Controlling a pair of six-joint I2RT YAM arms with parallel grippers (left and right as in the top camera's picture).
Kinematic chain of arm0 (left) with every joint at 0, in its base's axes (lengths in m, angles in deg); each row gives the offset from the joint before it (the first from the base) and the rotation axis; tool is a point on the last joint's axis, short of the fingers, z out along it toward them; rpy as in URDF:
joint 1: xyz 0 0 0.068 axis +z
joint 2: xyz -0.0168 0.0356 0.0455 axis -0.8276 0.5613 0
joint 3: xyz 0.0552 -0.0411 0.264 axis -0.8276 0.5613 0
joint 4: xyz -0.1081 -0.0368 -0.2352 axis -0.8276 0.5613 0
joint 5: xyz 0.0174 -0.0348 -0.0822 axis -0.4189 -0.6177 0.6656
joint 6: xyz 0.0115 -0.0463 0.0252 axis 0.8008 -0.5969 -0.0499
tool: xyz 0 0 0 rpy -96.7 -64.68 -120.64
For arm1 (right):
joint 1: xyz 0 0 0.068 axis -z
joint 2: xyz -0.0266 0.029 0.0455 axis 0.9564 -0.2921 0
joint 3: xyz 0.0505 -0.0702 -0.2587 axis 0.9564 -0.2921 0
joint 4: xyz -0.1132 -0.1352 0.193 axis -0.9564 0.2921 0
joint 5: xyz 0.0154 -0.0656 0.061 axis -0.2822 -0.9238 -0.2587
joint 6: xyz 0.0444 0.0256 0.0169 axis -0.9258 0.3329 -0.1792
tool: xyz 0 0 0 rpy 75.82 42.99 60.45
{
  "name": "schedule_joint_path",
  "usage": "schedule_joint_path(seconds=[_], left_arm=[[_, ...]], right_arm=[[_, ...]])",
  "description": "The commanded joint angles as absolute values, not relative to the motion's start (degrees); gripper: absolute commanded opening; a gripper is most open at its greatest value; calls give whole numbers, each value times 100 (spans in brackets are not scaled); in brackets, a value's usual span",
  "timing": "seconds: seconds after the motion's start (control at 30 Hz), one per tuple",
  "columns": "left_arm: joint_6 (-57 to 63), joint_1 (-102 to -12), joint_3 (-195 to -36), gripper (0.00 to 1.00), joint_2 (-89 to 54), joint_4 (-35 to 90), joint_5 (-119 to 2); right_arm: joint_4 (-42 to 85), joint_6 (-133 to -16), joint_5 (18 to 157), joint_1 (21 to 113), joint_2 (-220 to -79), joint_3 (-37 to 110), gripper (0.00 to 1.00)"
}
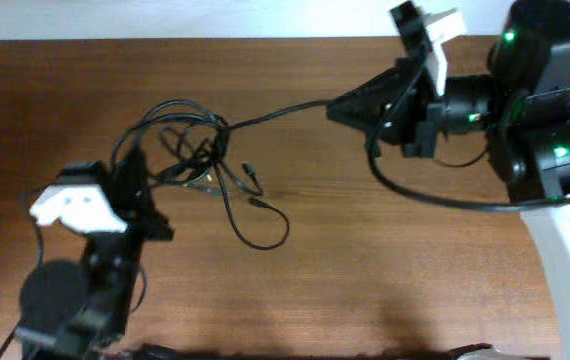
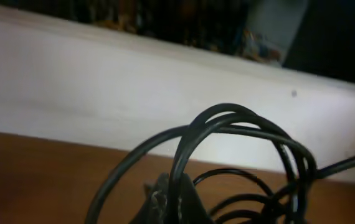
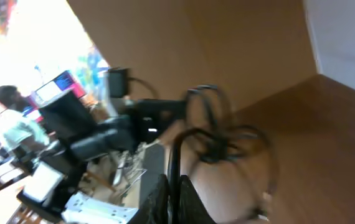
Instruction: Untangle cables
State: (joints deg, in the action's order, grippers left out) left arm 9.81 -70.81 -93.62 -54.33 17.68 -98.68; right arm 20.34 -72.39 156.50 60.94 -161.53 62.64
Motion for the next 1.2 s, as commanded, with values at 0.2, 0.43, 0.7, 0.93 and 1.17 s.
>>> schedule_joint_path(seconds=[0.2,0.43,0.7,0.93,1.17], left_arm=[[878,-7071,-9458,0,-5621,1797,-9110],[872,-7073,-9472,0,-5392,1060,-7178],[572,-7073,-9472,0,-4876,870,-7025],[570,-7073,-9472,1,-4804,144,-6894],[310,-7073,-9472,1,-4574,-166,-6603]], right_arm=[[2410,-7108,14946,6406,-16317,6360,99],[3564,-6227,13698,6079,-16533,6360,99],[3632,-5886,13558,5043,-16596,6360,99],[3737,-5889,13114,4671,-16872,6355,85],[3560,-5889,13106,4678,-17217,6355,4]])
